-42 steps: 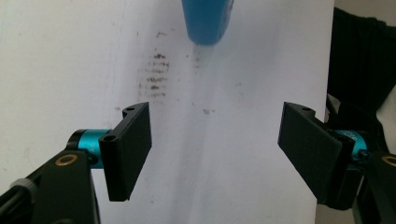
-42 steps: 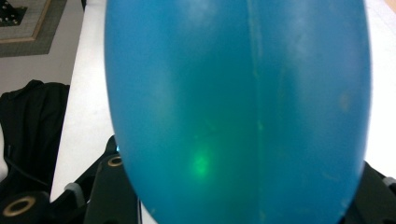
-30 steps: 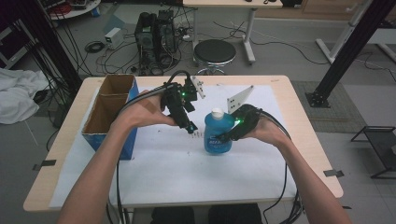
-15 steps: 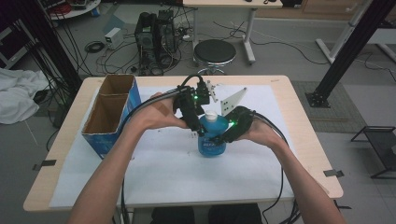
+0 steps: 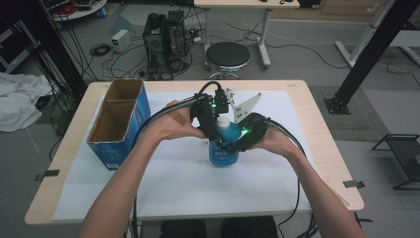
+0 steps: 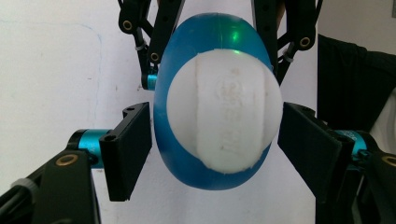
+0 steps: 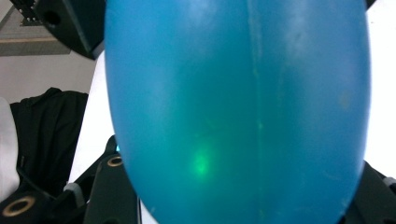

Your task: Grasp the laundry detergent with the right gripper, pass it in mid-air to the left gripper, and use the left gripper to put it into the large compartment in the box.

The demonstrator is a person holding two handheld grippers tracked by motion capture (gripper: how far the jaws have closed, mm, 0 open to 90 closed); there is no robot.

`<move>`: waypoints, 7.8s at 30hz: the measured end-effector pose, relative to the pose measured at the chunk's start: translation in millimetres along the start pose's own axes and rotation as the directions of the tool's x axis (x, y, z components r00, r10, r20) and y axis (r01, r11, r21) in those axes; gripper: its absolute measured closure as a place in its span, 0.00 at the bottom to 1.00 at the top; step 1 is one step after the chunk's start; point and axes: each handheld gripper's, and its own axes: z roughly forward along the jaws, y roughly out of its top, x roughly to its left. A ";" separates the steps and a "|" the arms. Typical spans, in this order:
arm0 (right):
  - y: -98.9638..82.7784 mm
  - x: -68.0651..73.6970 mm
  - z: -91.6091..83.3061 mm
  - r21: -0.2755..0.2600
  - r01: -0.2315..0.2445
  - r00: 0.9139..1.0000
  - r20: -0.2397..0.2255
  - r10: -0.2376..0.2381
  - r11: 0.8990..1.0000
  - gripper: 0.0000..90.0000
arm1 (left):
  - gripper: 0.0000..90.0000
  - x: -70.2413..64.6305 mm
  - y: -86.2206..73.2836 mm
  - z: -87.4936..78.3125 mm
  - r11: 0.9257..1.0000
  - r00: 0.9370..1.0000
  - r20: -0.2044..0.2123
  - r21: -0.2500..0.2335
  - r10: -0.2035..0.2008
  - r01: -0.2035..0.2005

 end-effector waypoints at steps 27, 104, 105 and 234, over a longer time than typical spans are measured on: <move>0.4 -0.4 3.6 0.016 0.001 1.000 -0.004 -0.001 1.000 0.50 | 0.32 2.4 1.7 14.2 1.000 1.000 0.005 0.013 -0.014 0.014; 0.3 1.2 9.2 -0.021 -0.035 0.999 -0.034 0.035 0.999 0.37 | 0.42 0.7 -1.8 15.5 1.000 1.000 -0.003 0.012 -0.010 0.010; 0.1 0.7 8.8 -0.022 -0.032 0.999 -0.034 0.032 0.999 0.37 | 0.43 0.6 -2.0 15.6 1.000 1.000 -0.004 0.013 -0.012 0.012; -54.8 -24.2 -40.5 0.360 -0.337 0.887 0.431 0.165 0.870 0.22 | 0.43 41.7 -241.1 -100.1 0.713 0.680 -0.273 -0.034 -0.681 0.701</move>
